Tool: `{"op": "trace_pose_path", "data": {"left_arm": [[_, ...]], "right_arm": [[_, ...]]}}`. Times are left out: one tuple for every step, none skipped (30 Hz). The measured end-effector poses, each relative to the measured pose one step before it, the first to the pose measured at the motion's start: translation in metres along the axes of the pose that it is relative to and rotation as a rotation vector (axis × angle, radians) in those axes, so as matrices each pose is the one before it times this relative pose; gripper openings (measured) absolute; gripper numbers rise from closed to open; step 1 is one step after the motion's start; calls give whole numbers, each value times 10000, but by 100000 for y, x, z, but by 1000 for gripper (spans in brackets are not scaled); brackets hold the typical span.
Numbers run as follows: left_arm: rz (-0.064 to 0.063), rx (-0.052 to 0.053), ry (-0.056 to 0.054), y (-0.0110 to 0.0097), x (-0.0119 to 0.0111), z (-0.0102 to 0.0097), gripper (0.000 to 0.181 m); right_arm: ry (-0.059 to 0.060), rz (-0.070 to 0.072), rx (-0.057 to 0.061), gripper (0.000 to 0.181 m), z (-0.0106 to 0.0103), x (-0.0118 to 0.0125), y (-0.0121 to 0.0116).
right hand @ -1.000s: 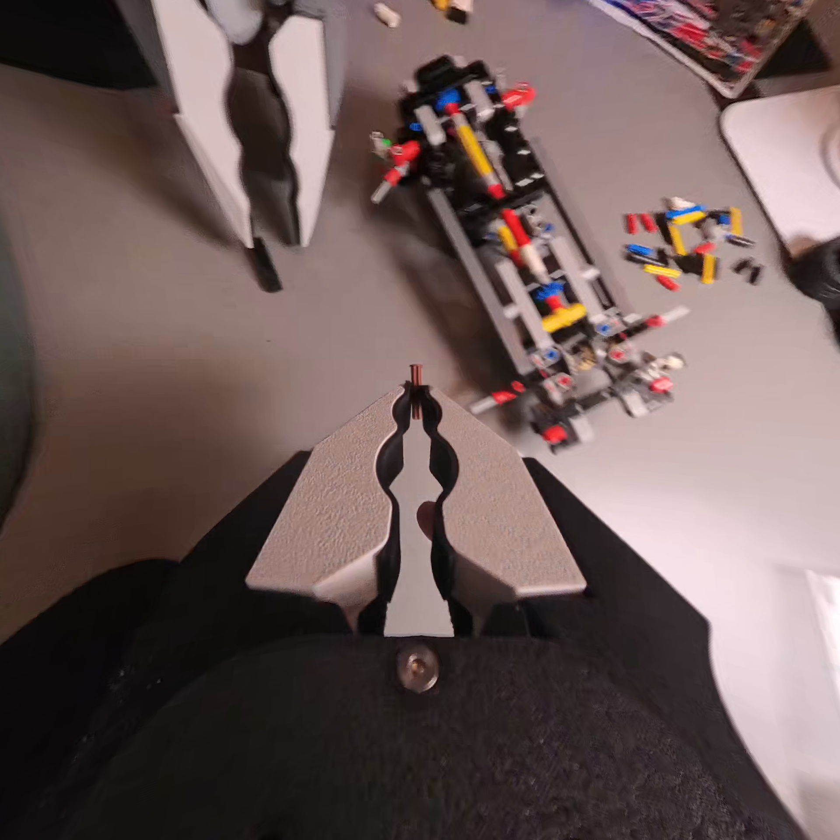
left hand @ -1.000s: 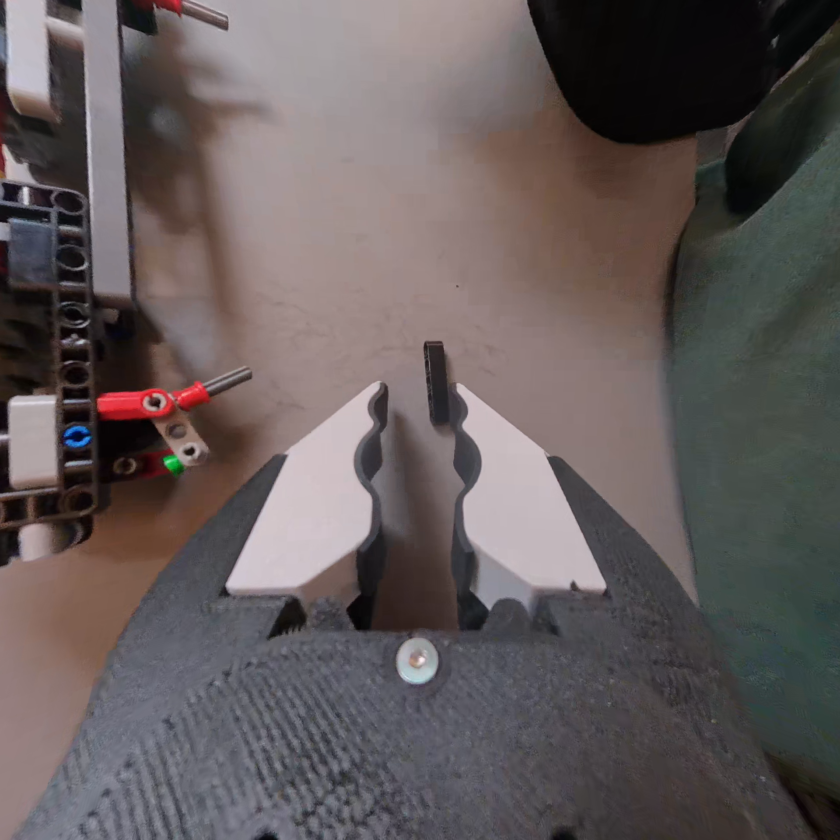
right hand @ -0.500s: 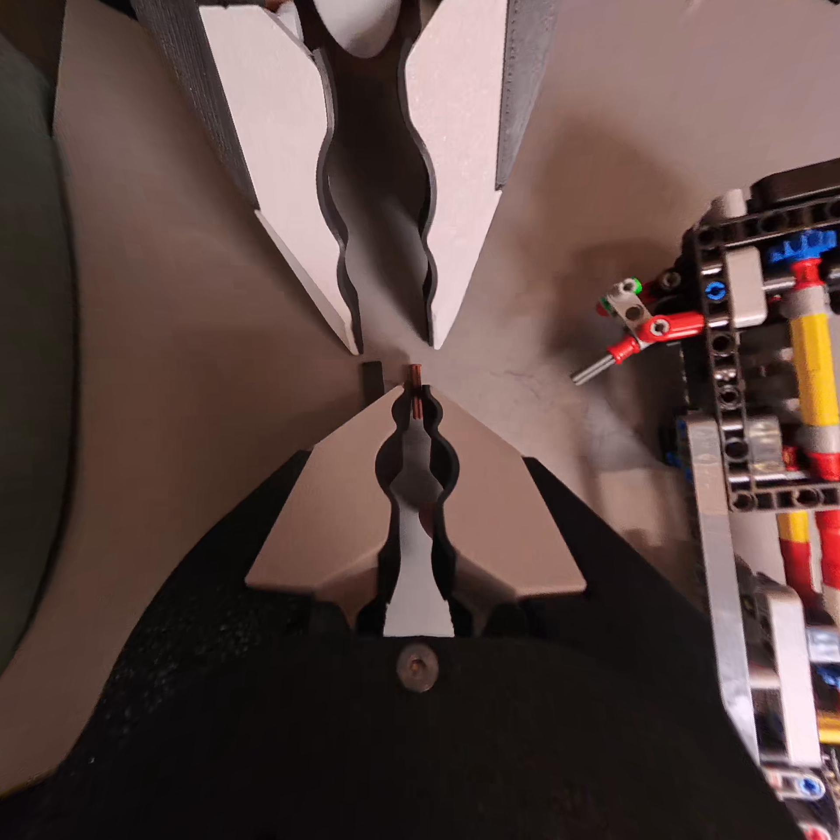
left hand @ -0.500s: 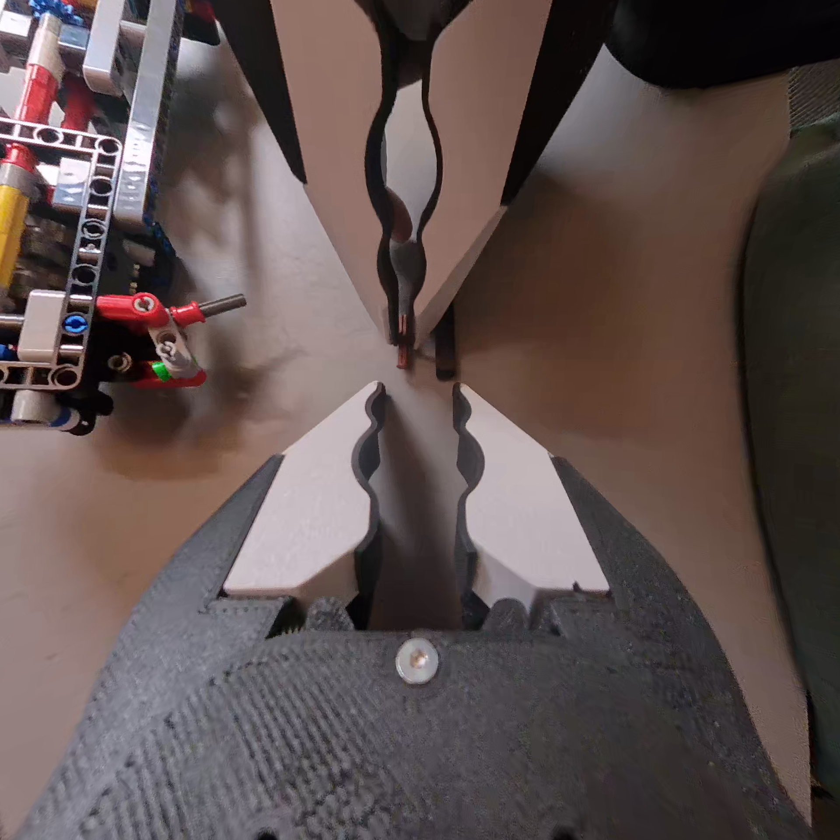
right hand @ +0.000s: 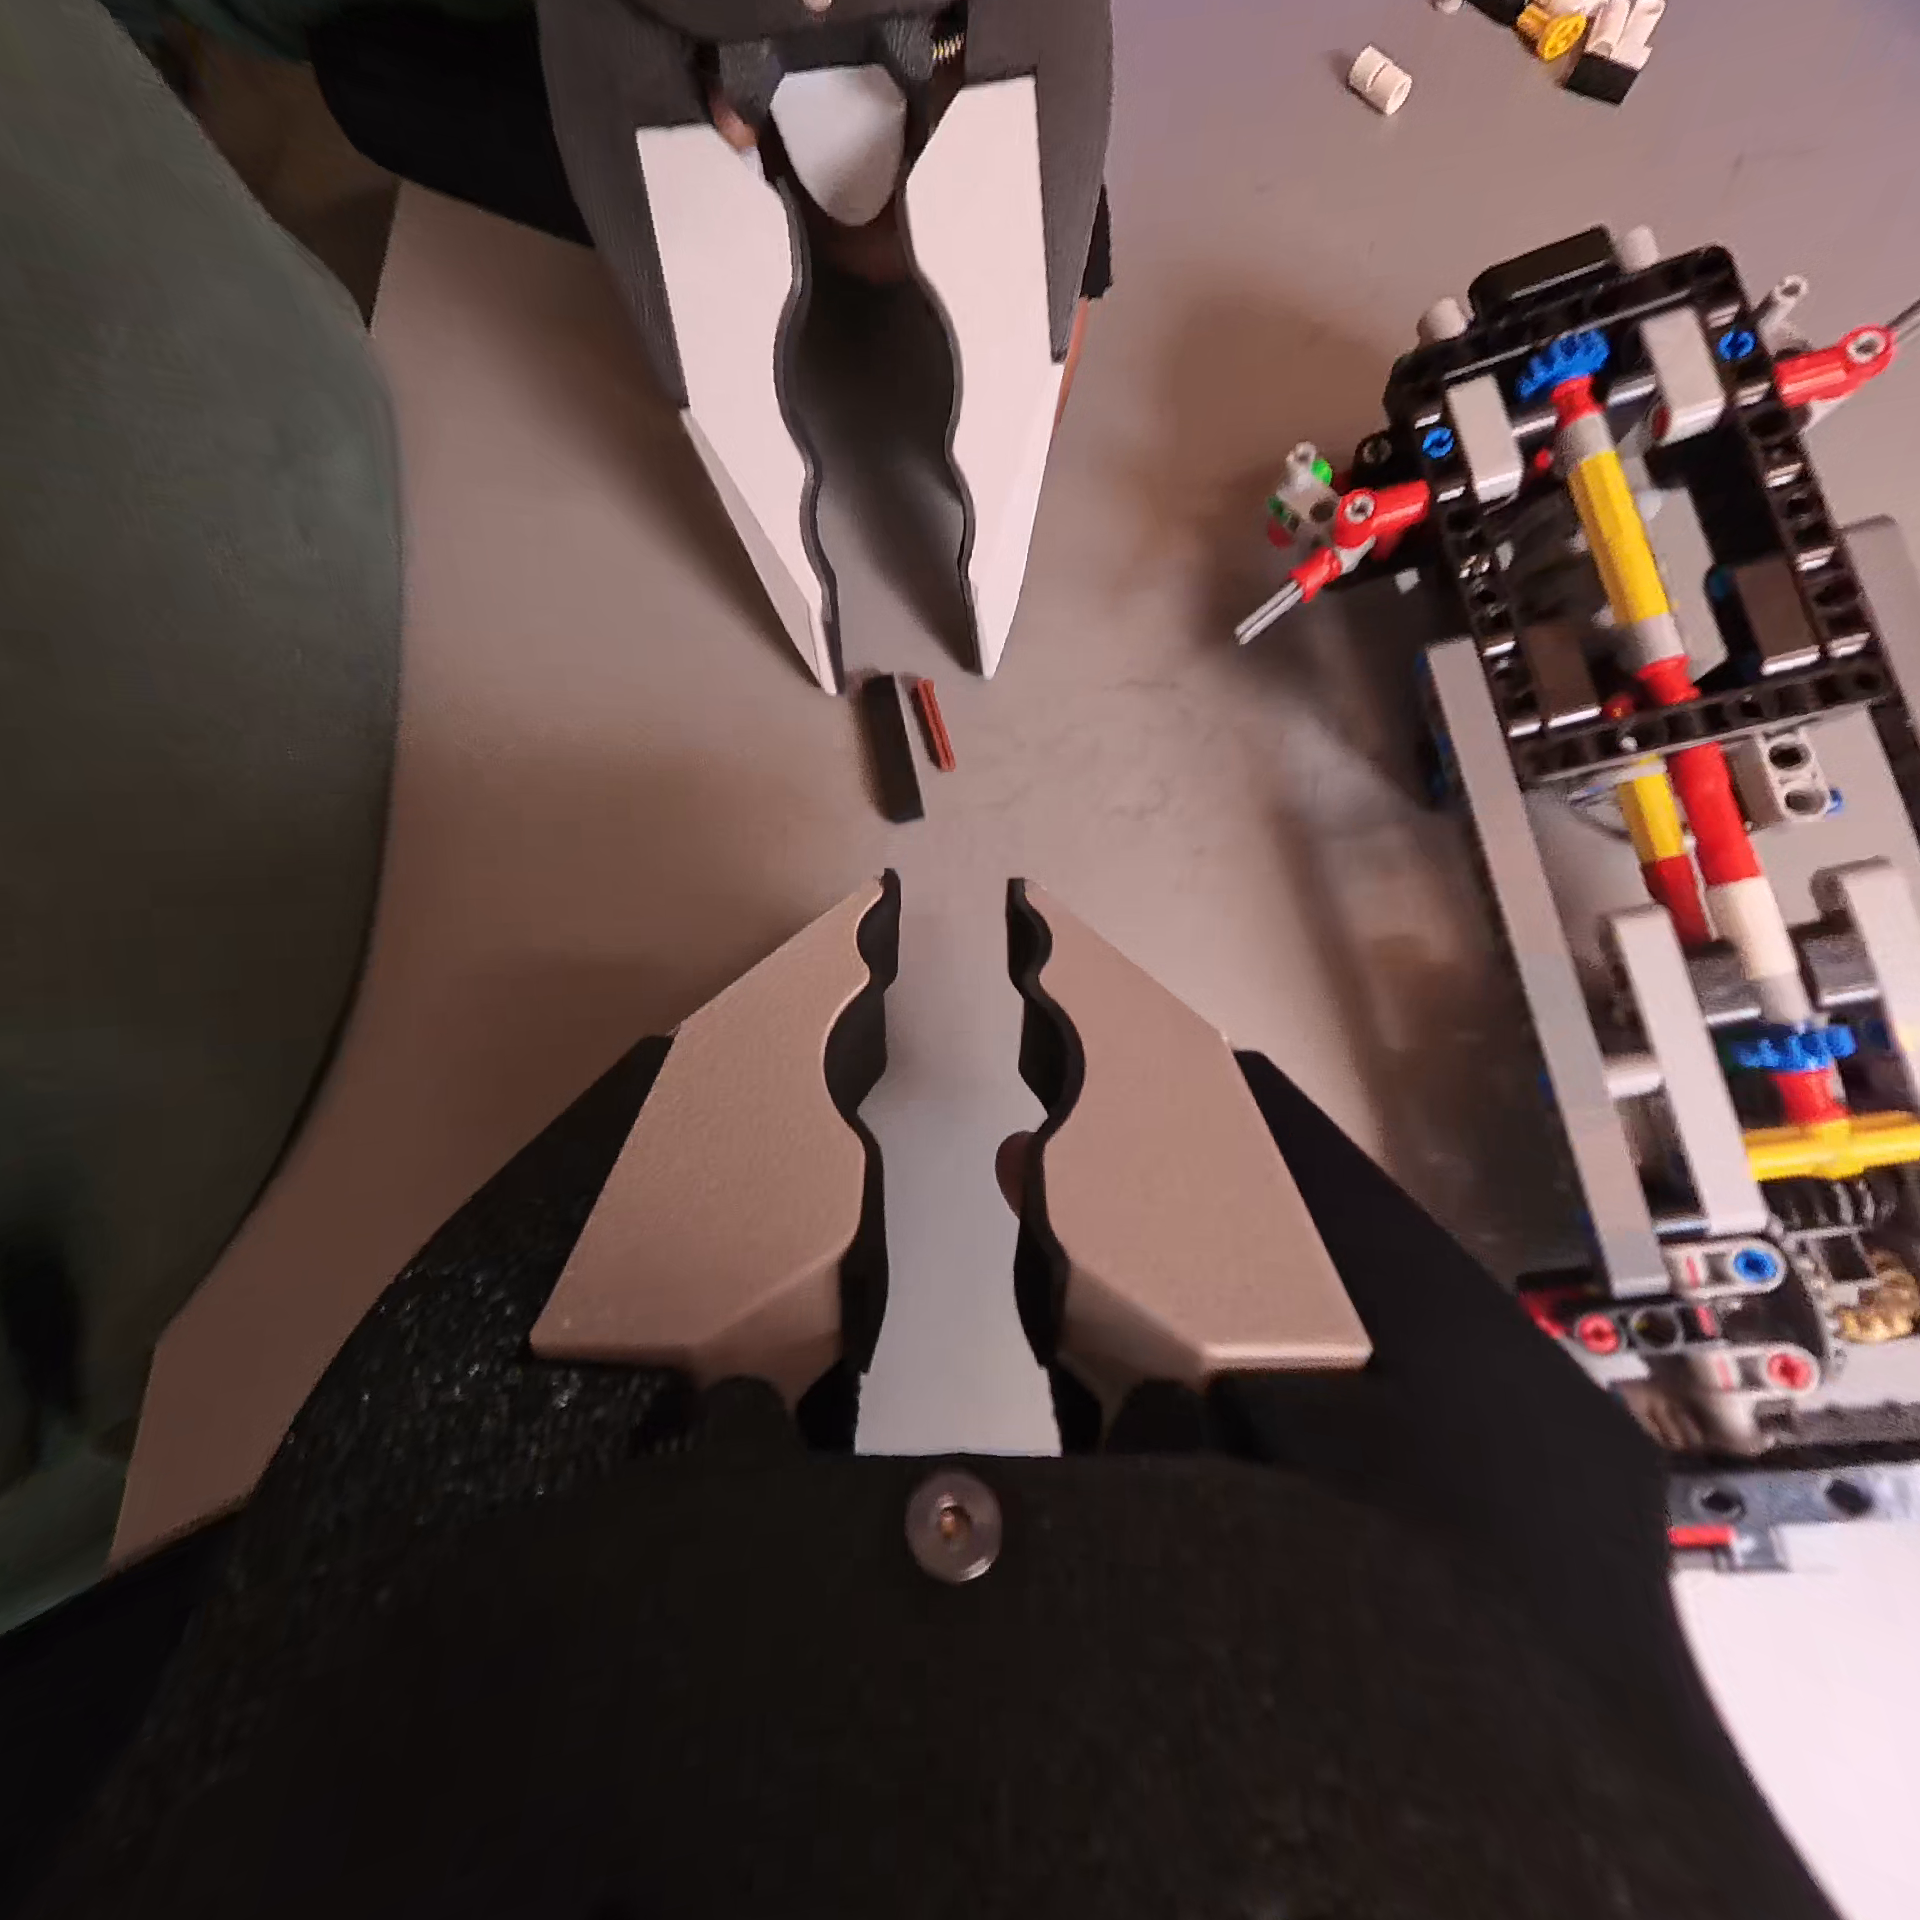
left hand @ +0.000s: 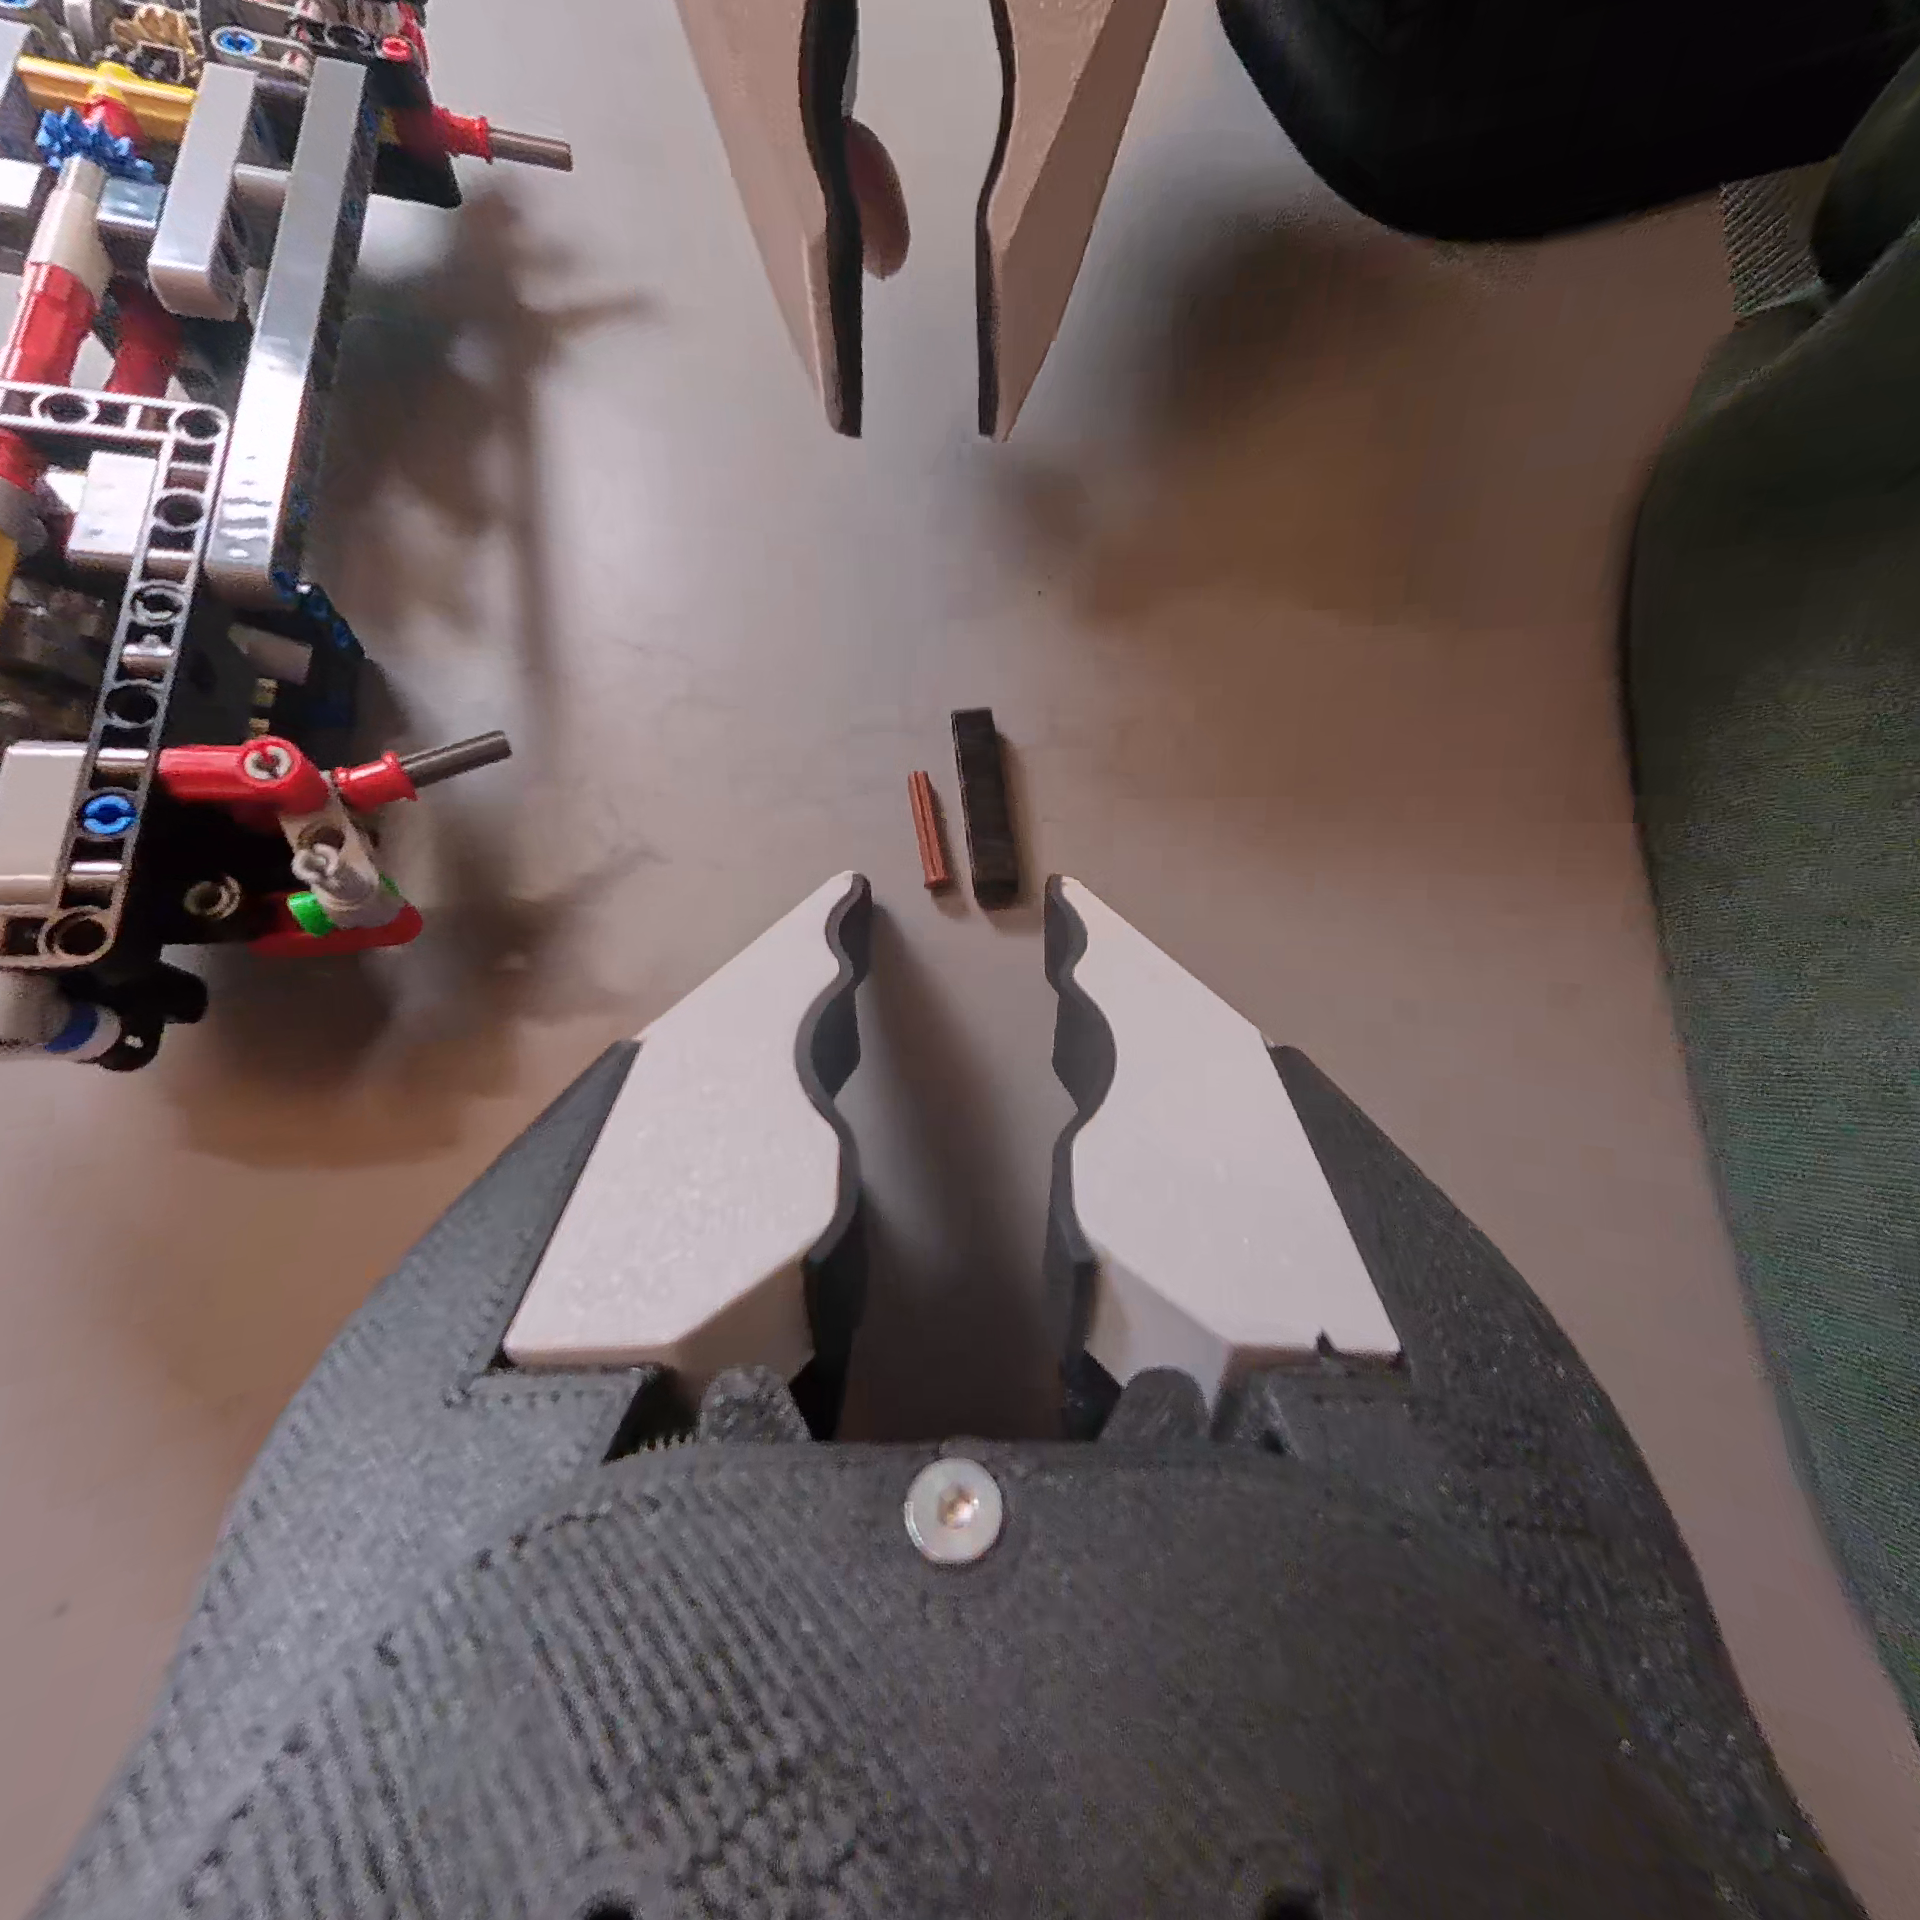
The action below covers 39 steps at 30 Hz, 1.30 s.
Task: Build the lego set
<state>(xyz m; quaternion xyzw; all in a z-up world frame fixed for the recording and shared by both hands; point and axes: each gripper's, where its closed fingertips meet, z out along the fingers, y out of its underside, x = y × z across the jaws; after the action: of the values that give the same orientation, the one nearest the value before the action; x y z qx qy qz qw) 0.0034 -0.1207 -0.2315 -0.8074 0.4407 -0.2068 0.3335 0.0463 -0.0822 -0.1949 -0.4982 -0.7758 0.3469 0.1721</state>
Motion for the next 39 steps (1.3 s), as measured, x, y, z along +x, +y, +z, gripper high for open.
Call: {"op": "trace_pose_path", "data": {"left_arm": [[71,43,14,-142,93,123,31],[66,16,-27,-100,17,142,30],[59,19,-33,-112,-4,121,27],[58,19,-8,-112,12,105,25],[58,14,19,-89,47,85,22],[40,16,-3,-75,-3,82,21],[7,9,-29,-62,-49,59,21],[-13,0,-10,-33,-46,35,21],[-18,-5,6,-19,-22,8,21],[-9,-2,3,-8,-15,10,21],[5,0,11,12,2,-13,20],[2,-15,17,39,-12,-45,20],[-22,-19,7,60,-70,-95,19],[-57,4,50,58,-70,-142,19],[-99,43,116,25,-29,-203,19],[-136,115,63,-80,-138,-277,17],[-153,149,-33,-137,-301,-302,14],[-136,108,-44,-105,-308,-237,13],[-97,55,-36,-76,-246,-128,13],[-45,8,-18,-38,-148,4,14],[13,-39,30,2,17,94,14],[47,-46,47,28,52,134,14],[16,-3,-10,-7,-48,99,14],[-43,32,-32,-43,-141,36,14],[-73,26,-54,-40,-210,-30,14],[-31,-15,-80,1,-228,-19,14],[51,-55,-48,47,-100,42,14],[102,-65,17,52,67,86,15],[104,-75,43,68,146,153,16],[93,-112,35,130,155,174,17],[104,-122,8,139,108,167,17],[107,-60,-22,67,44,101,16],[57,8,-16,-59,22,17,14],[-4,13,-4,-64,-22,-2,13],[9,-23,-23,-13,-51,17,11],[90,-58,-34,63,-16,54,8],[150,-28,33,5,148,50,4],[163,-40,68,-22,214,12,4],[166,-98,-16,18,72,-62,3]], "right_arm": [[56,-41,-9,17,-28,-243,411],[5,8,0,17,87,-296,325],[-17,19,1,17,168,-261,265],[2,-23,6,17,198,-188,202],[15,-58,23,17,191,-89,106],[14,-47,29,17,175,-21,39],[-1,-12,19,18,140,31,-13],[-1,3,16,18,101,62,-46],[3,-16,33,18,96,51,-106],[8,-39,41,18,97,29,-123],[-12,-43,29,18,123,-21,-122],[-33,-43,19,18,134,-76,-108],[-22,-45,21,18,144,-84,-90],[1,-45,17,17,135,-56,-78],[0,-42,2,17,118,-50,-25],[-5,-27,-28,17,83,-50,15],[9,-15,-39,17,58,-17,46],[0,-14,-14,17,35,-27,20],[-2,-8,17,17,19,-14,-30],[11,1,33,17,17,10,-39],[2,4,20,17,21,0,-21],[4,3,1,17,17,17,11],[5,-1,-17,17,15,9,53],[7,-8,-17,17,3,-10,53],[11,-9,5,17,-4,-5,30],[-7,0,28,17,-8,-46,2],[-18,8,37,17,0,-32,-13],[-10,11,26,17,1,-4,-8],[2,7,9,17,6,11,14],[5,2,3,17,2,20,23],[4,-1,7,17,-15,15,8],[11,0,15,17,-29,14,1],[10,5,17,17,-41,22,11],[18,10,24,17,-50,25,0],[22,14,24,17,-51,45,13],[23,16,17,17,-42,51,24],[25,11,9,17,-64,38,37],[37,4,6,17,-106,45,37],[51,3,25,17,-192,64,33]]}}
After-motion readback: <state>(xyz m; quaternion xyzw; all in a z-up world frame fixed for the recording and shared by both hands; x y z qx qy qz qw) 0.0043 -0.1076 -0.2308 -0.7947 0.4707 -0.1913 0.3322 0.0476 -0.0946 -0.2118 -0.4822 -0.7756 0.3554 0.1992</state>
